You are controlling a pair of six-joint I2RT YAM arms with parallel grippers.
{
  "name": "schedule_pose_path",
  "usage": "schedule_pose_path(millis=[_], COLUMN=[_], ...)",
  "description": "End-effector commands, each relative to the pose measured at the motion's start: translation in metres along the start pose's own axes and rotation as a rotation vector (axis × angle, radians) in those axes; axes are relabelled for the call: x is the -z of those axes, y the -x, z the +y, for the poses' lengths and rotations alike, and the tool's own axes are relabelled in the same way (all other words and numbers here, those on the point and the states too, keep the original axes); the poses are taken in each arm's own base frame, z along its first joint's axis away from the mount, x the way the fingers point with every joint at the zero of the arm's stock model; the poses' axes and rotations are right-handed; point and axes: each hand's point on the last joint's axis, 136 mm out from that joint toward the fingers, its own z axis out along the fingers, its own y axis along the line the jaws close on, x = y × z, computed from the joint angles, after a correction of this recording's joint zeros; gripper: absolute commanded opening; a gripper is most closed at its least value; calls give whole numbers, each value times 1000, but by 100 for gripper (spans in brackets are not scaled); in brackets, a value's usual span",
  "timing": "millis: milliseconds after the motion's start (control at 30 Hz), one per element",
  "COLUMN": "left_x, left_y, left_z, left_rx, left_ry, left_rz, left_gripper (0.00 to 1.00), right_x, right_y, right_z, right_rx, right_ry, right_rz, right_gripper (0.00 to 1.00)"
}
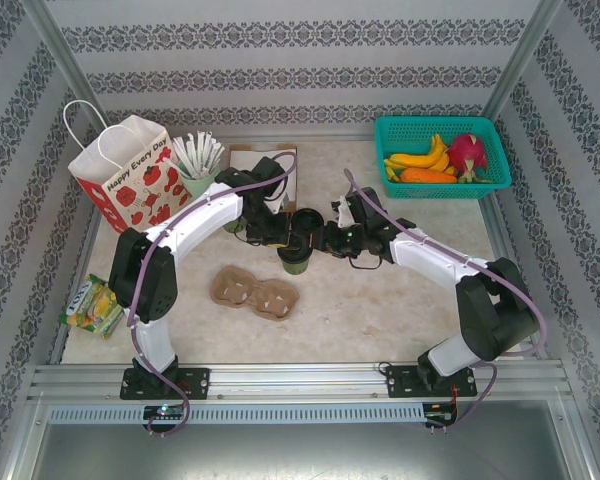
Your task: Pack the takeout coffee
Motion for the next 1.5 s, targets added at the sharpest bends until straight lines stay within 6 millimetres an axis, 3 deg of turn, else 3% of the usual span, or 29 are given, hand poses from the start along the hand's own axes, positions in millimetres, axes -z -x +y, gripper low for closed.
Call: schedule_pose_path(millis=[0, 400, 567, 800, 867, 933, 1067, 1167, 1333, 1467], left_x=[-44, -49, -69, -85, -84, -74, -35, -10, -2, -4], left_y=[-27, -31, -52, -78, -75, -61, -25, -11, -5, 0], left_z=[48, 61, 87, 107, 107, 99, 79, 67, 40, 26], left_rx=[44, 58, 108, 138, 128, 101, 20, -35, -111, -167], left_ry=[179, 243, 319, 357, 361, 347, 345, 370, 327, 315], left_rz=[161, 188, 279, 377, 364, 308, 158, 100, 79, 69], left_gripper=[0, 0, 0, 0, 0, 0, 0, 0, 0, 0], right_x=[-5, -5, -12, -9, -11, -14, -5, 11, 26, 23], right_y=[-27, -43, -64, -86, -86, -75, -28, 4, 26, 33], right_z=[-54, -91, -114, -132, -121, -92, -22, 5, 22, 13], right_rx=[-45, -90, -129, -144, -145, -149, -140, -123, -108, -109], right_ry=[-245, -429, -484, -521, -464, -328, -24, 83, 141, 95], right_rz=[76, 132, 189, 237, 237, 207, 68, -24, -73, -72], right_gripper=[25, 28, 28, 28, 28, 31, 34, 34, 37, 39])
